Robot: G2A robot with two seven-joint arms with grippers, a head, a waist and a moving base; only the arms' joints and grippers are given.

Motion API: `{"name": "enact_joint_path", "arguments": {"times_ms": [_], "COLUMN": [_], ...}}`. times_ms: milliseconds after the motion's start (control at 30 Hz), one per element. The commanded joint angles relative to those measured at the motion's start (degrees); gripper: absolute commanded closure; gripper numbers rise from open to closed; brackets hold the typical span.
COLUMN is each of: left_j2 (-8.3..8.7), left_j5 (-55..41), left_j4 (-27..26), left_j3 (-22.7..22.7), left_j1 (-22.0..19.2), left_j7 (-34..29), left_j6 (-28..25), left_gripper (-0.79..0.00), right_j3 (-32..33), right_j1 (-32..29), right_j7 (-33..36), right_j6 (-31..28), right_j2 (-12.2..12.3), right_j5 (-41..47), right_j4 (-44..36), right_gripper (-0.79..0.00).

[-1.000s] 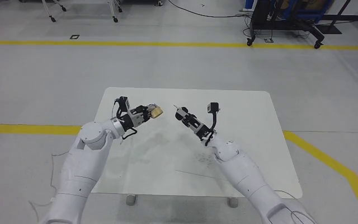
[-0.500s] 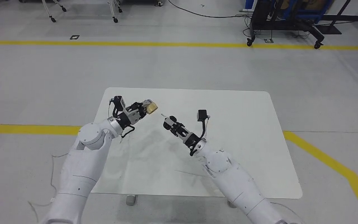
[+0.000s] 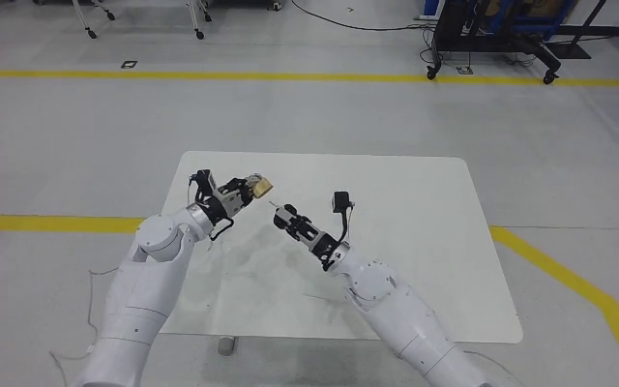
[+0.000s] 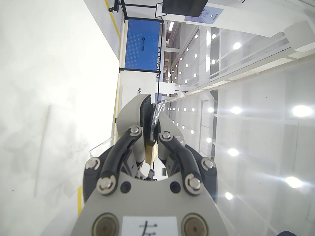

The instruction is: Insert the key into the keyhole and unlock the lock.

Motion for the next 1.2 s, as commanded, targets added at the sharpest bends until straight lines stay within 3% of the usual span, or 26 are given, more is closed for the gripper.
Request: {"name": "enact_joint_path", "arguments": {"times_ms": [0, 200, 700, 1167], "left_j2": [0.07, 0.26, 0.45, 0.51], "left_j5": [0.8, 2.0, 4.0, 5.1], "left_j4": [-0.7, -2.0, -3.3, -2.9], "left_j3": [-0.3, -0.5, -0.1, 0.2], "left_j1": [0.4, 1.2, 1.8, 1.2], "left_j7": [1.3, 1.9, 2.2, 2.8], "left_j6": [-0.8, -1.2, -2.0, -2.4], "left_gripper": [0.0, 0.0, 0.0, 0.0], "right_j3": [-0.6, -1.4, -0.4, -0.7], "right_j1": [-0.5, -1.3, -1.0, -0.4], "right_j7": [-1.5, -5.2, -6.8, -7.8], "right_j6": [1.2, 4.6, 9.5, 10.2], "right_j2": [-0.3, -0.8, -1.5, -2.2], "right_j5": [-0.5, -1.2, -0.7, -2.5], "right_j4": [-1.1, -3.3, -4.4, -3.3], "right_gripper": [0.0, 0.0, 0.0, 0.0]}}
